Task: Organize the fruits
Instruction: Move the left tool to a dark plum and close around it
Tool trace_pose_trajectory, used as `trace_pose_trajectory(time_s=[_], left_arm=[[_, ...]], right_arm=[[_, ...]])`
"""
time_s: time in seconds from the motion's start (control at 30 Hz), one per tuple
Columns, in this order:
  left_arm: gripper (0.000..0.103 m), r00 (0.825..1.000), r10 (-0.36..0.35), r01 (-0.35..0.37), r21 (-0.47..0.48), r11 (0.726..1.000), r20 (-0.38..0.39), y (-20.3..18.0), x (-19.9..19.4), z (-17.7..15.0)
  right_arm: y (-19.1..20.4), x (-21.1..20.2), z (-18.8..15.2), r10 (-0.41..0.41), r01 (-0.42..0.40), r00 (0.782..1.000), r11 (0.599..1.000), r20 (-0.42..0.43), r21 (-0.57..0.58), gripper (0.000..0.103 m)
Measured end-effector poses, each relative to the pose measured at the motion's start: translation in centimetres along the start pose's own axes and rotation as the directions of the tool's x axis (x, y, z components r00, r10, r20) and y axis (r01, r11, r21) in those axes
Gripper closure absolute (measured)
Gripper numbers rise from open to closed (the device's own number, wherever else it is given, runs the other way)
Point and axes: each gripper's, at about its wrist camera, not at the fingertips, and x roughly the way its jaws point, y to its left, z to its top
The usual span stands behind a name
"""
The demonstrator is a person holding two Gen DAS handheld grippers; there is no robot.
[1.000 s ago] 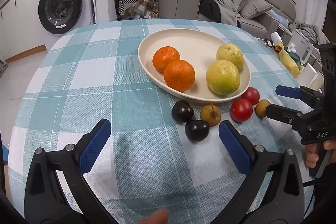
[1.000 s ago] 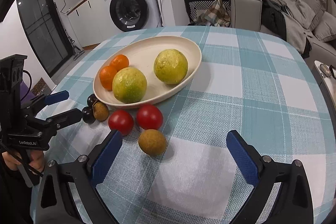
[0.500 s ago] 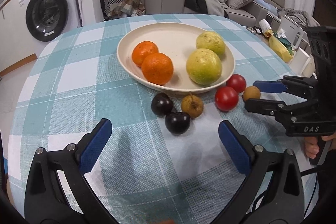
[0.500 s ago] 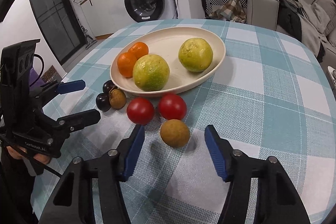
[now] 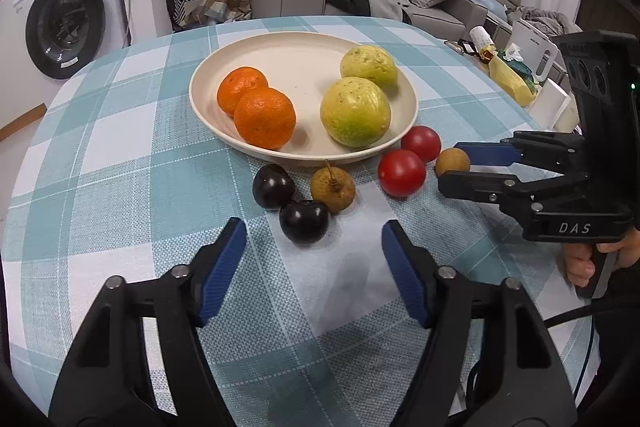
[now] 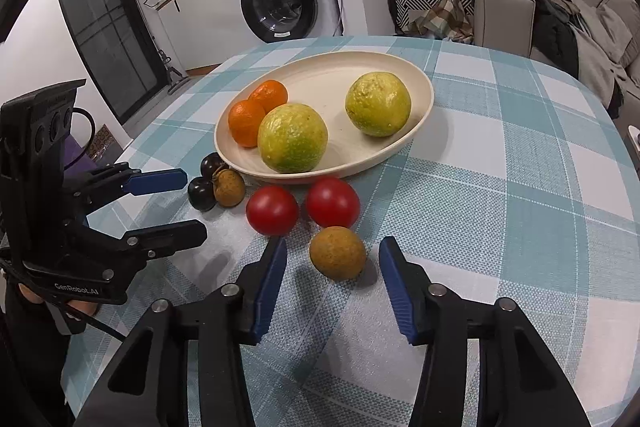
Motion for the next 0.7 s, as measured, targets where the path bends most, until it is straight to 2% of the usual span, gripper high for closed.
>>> trace_pose_trajectory(time_s=[0.23, 0.37, 0.5, 0.7], left_arm=[[0.060, 1.000, -0.020, 0.020, -0.015, 1.000, 0.002, 0.35, -0.05, 0.07], [0.074, 1.000, -0.021, 0.021, -0.025, 0.999, -0.006, 0.69, 0.13, 0.14], [0.080, 1.000, -0.019, 0.019, -0.032, 0.999, 0.003, 0.92, 0.01, 0.15], [0.080, 1.000, -0.019, 0.019, -0.030, 0.999, 0.006, 0.87, -0.08, 0.18]], right_arm=[[0.06, -0.09, -0.05, 0.002, -0.002, 1.000, 1.000, 0.002, 0.001, 0.055], [0.05, -0.10, -0.04, 0.002, -0.002, 1.000, 1.000, 0.002, 0.000, 0.055], [0.04, -0.12, -0.05, 0.002, -0.002, 1.000, 1.000, 0.002, 0.000, 0.055], [0.01, -0.11, -0.01, 0.001, -0.001, 1.000, 1.000, 0.002, 0.002, 0.055]])
